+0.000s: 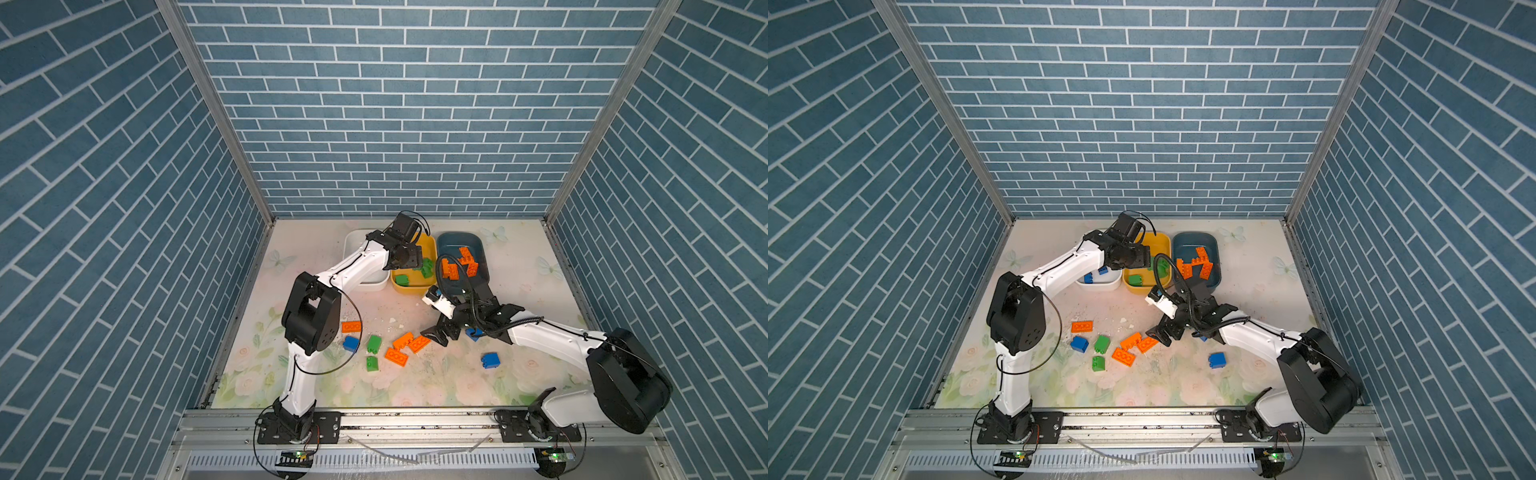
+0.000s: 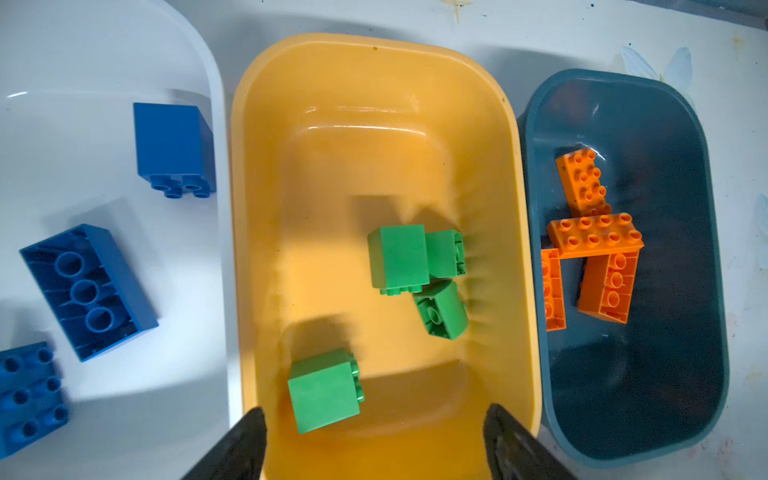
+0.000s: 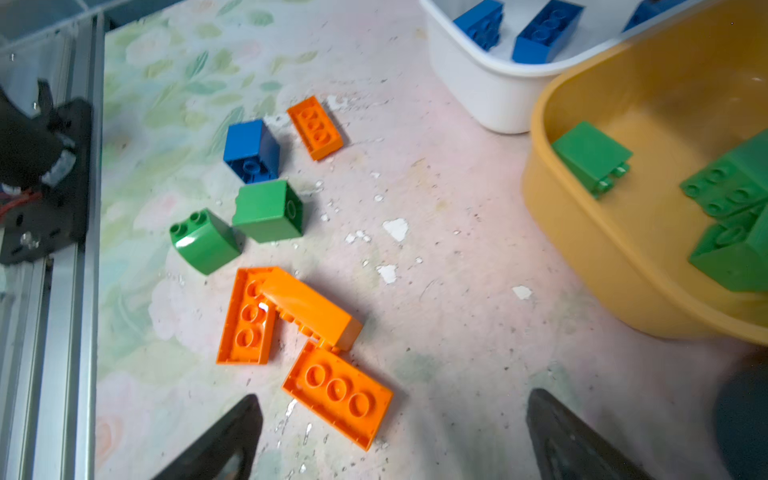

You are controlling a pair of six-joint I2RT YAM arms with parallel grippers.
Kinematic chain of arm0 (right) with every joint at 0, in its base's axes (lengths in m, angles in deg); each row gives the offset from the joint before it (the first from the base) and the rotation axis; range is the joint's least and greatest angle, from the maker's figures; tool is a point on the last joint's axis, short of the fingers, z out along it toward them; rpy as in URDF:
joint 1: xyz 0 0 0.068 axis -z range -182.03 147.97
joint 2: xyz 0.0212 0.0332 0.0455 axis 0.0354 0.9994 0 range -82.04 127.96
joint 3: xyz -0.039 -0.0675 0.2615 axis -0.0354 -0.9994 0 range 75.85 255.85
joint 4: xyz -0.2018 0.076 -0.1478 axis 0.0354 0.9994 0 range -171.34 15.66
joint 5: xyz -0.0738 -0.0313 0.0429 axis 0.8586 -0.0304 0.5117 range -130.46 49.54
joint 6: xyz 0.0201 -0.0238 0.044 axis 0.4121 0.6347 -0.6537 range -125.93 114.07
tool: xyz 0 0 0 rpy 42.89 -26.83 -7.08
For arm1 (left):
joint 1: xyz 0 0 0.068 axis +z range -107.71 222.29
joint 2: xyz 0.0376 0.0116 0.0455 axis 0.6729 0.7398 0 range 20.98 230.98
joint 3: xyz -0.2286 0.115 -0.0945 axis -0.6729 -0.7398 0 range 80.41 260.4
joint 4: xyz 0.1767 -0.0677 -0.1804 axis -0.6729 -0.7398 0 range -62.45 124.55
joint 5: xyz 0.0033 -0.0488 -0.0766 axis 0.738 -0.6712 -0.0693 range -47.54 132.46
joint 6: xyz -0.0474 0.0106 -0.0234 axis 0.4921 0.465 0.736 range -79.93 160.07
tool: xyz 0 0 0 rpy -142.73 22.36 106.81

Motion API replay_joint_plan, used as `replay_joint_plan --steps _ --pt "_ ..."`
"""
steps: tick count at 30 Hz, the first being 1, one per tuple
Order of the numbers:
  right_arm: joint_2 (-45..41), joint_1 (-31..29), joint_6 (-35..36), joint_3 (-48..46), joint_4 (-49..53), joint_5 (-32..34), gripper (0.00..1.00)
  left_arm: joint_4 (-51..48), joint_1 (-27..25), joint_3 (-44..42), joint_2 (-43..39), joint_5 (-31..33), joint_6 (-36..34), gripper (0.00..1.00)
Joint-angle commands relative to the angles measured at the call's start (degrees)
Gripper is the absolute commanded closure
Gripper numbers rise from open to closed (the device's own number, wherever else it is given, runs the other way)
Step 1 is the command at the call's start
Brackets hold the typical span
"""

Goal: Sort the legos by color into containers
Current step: 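Drop the green brick into the yellow tub while the right moves to the pile, then grasp an orange brick in the pile with the right gripper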

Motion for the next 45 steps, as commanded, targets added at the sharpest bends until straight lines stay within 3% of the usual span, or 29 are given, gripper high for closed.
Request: replay_joint_plan --steps 1,10,22,30,45 --pt "1.74 -1.86 12.84 1.25 5.5 -2.05 0.02 0.26 1.4 -3.15 -5.67 -0.11 0.13 0.11" --pt "8.35 -5.95 23.93 7.62 16.85 2.01 0.07 2.85 7.98 -14.87 -14.55 0.42 2.89 0.01" --pt "18.4 -10.33 34.82 19.0 27.69 8.0 0.17 3.48 12.68 -24.05 -23.48 2.67 3.61 0.01" --pt "21.53 -13.46 39.91 21.79 30.97 17.55 0.34 4.45 13.44 -25.65 -24.42 2.3 3.87 0.01" --pt "19.54 -14.29 39.64 19.66 27.71 21.11 0.7 5.16 13.48 -26.55 -23.13 0.81 4.67 0.01"
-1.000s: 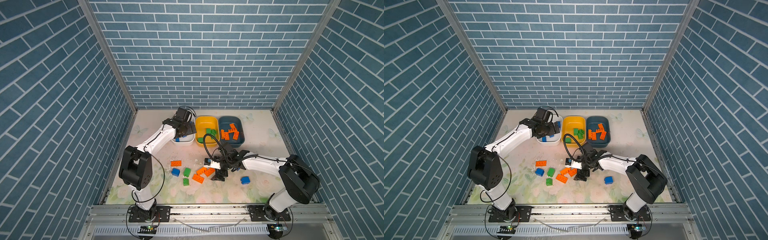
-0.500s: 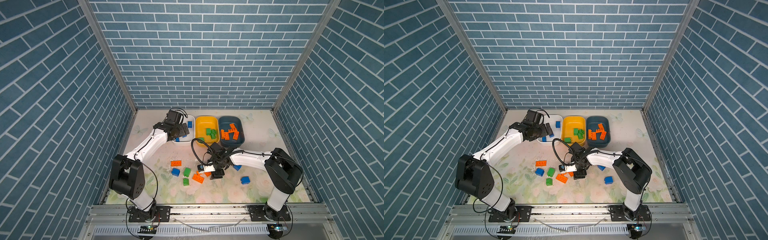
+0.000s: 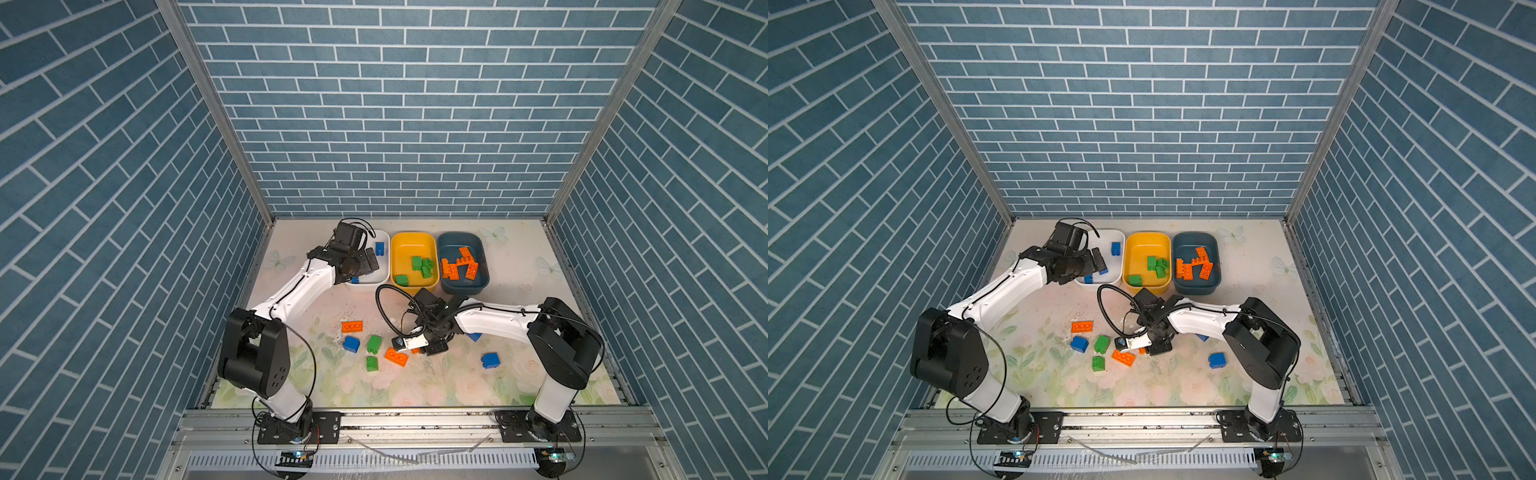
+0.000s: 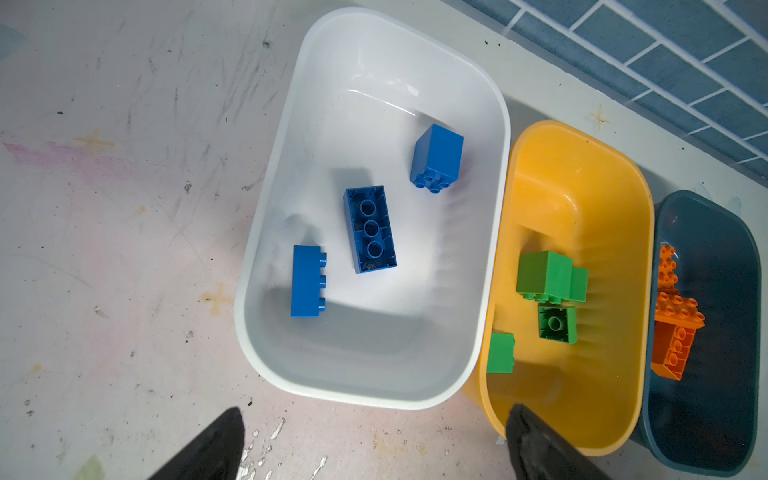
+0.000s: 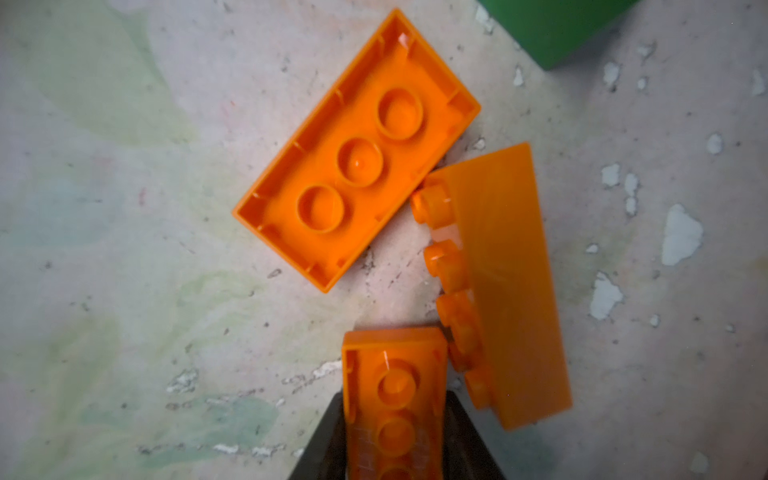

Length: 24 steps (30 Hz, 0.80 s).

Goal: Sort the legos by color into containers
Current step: 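Grasp an orange brick in the pile with the right gripper, then release the orange brick into the teal tub while the left lowers to the pile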

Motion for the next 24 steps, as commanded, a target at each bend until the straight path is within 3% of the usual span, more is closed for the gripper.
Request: replay_joint_plan --steps 1,13,16,24 --pt "-1.21 0.1 1.84 -1.4 -0.83 2.01 0.7 0.18 0.37 -0.61 0.17 -0.26 0.38 0.01" --pt "-11.72 8.73 -10.33 -8.17 -12.88 -7.31 0.74 1.84 0.37 -1.47 -0.04 -1.76 0.9 0.01" --pt "-14.14 13.1 -17.43 -9.74 -19.4 -7.83 0.75 2.04 0.37 -1.69 -0.02 -2.1 0.91 0.01" --pt "-17.17 24.51 -47.16 -11.61 -36.97 -7.07 0.73 1.94 0.37 -4.24 -1.48 -2.64 0.56 0.01"
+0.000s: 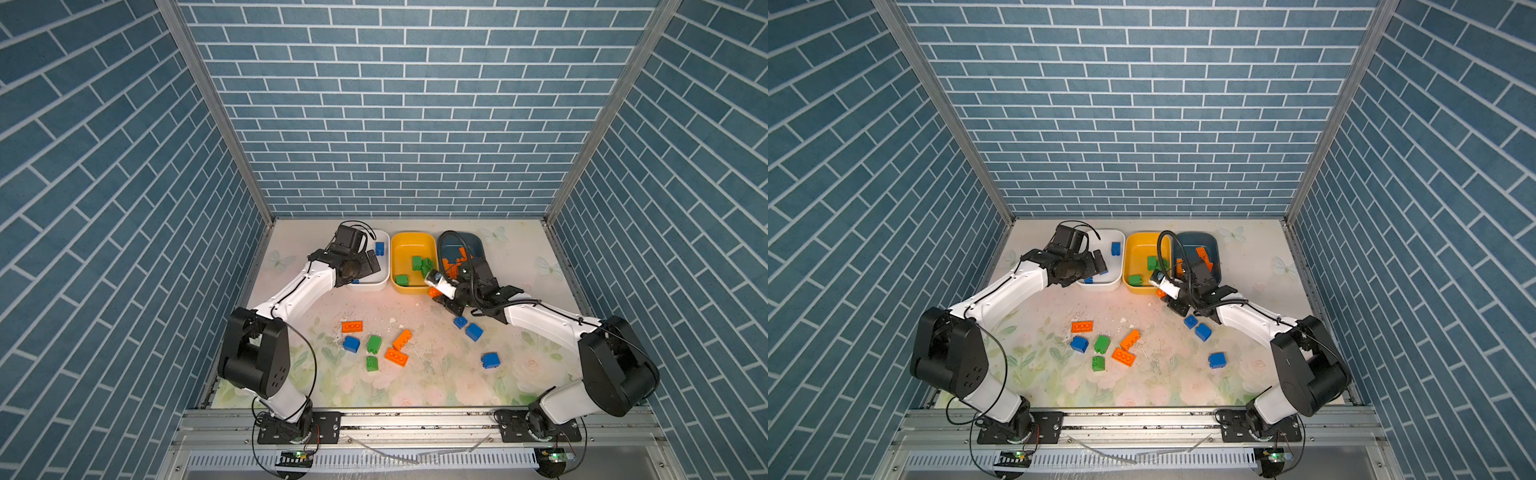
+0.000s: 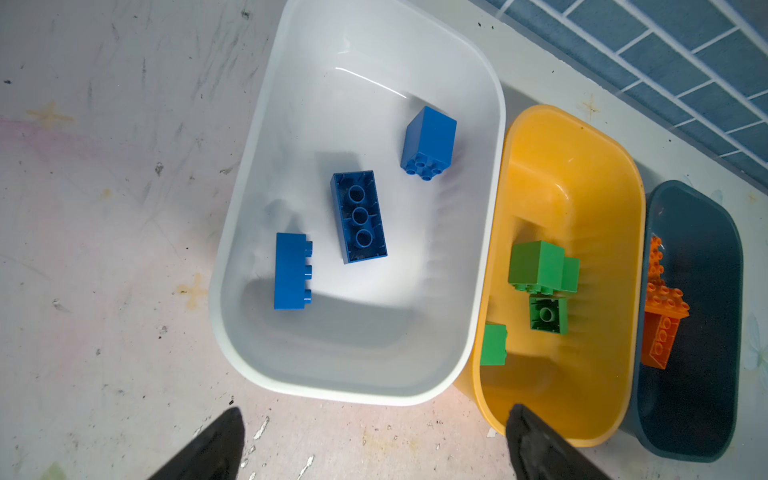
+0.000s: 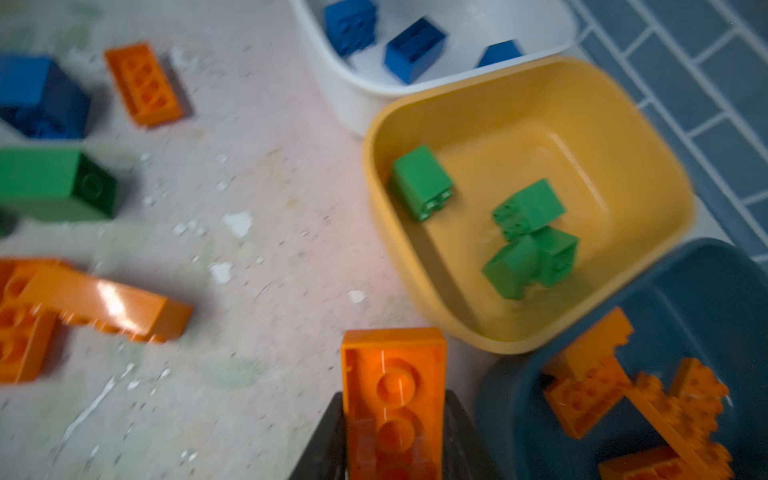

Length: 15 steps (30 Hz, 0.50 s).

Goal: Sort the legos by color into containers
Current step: 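Release the orange brick into the teal tub while the left lowers to the pile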

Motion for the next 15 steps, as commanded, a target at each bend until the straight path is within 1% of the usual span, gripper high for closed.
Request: replay_joint_plan --steps 1,4,7,11,13,15 --pt "-0.8 3.37 -19.04 -0.11 -8.64 0.87 0.73 -0.43 0.37 -2.1 -1.67 -0.19 -0.23 0.01" --pt "1.5 6.08 -25.97 3.42 -5.82 5.76 0.73 -0.76 0.39 -3.59 -2.28 -0.36 -0.19 0.01" --pt "4.73 8.65 -30.41 6.94 -3.54 8.09 0.73 -1.16 0.37 -5.16 -3.0 -0.7 -0.27 0.01" --pt "9.81 10.42 -32.91 13.12 1.18 10.4 0.7 -3.23 0.37 -7.17 -4.15 -0.55 -0.19 0.01" --pt "12.55 10.68 -33.61 16.54 3.57 13.66 0.69 -4.22 0.37 -8.57 -5.06 -0.13 0.31 0.01" --pt "14.84 10.8 -33.73 19.23 4.89 15.09 0.68 -5.17 0.37 -10.22 -6.18 0.3 0.88 0.01"
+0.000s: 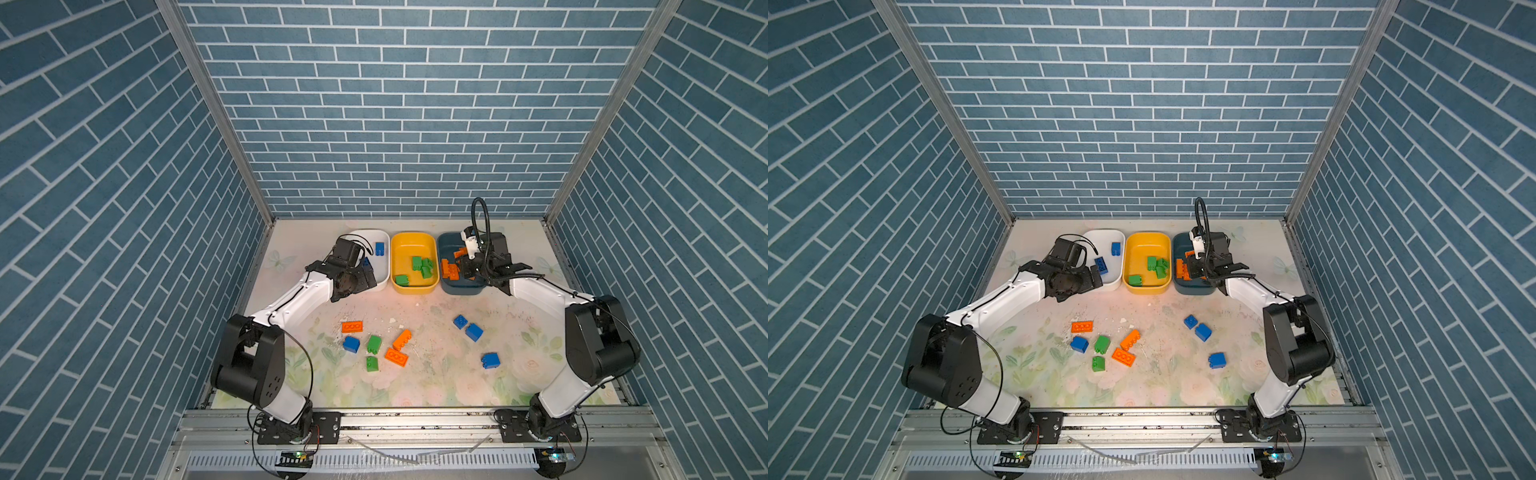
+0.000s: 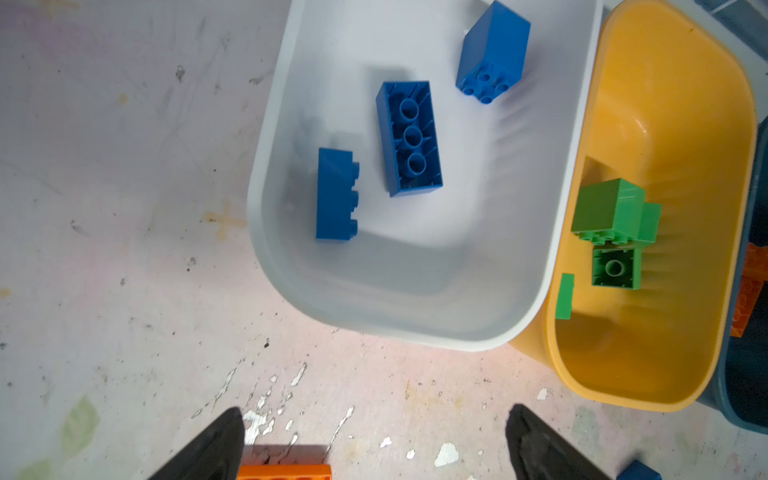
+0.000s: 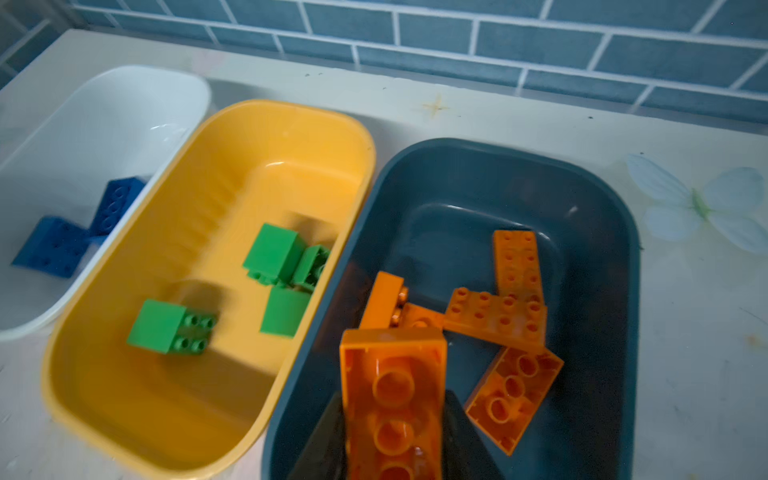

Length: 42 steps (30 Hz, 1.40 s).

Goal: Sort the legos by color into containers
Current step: 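Release the orange brick into the teal tub while the left lowers to the pile, then grasp a blue brick in the pile with the left gripper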

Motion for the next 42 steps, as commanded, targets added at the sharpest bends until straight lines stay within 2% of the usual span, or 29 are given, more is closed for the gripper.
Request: replay_joint_plan --steps 1,5,7,14,15,21,26,33,39,42 --pt "3.48 0.11 -4.33 6.05 4.47 4.81 0.68 -3.96 0.34 -2.79 -2.65 0.84 1.02 0.01" --pt "6.09 0.12 -4.51 9.28 4.57 5.42 0.67 -5.2 0.26 -6.52 -5.38 0.73 1.79 0.01" --pt "6.78 0.13 -4.66 10.64 5.19 6.03 0.61 -5.63 0.17 -8.38 -6.68 0.06 1.38 0.01" --pt "5.24 0.12 -6.56 11.93 7.99 7.03 0.19 -6.49 -0.4 -16.0 -11.0 -4.6 0.31 0.01" --pt "4.81 0.12 -6.6 11.7 8.14 6.74 0.02 -6.67 -0.76 -16.8 -11.37 -4.89 0.7 0.02" --pt "0.26 0.11 -9.17 6.62 4.61 8.62 0.01 -7.8 -3.99 -20.62 -12.49 -4.43 3.04 0.09" --pt "-1.9 0.12 -8.95 4.04 3.53 8.68 0.01 -8.81 -4.52 -19.95 -9.39 -6.08 -2.76 0.12" --pt "-2.89 0.12 -7.5 2.72 3.54 9.14 0.01 -13.4 -6.26 -17.34 -5.45 -2.84 -11.09 0.24" --pt "-3.25 0.12 -7.4 2.35 3.03 9.31 0.01 -12.1 -9.0 -16.54 -2.14 -1.33 -11.73 0.31" --pt "-3.54 0.12 -9.76 3.69 5.77 9.87 0.01 -12.56 -10.04 -15.41 -0.33 0.09 -11.76 0.38"
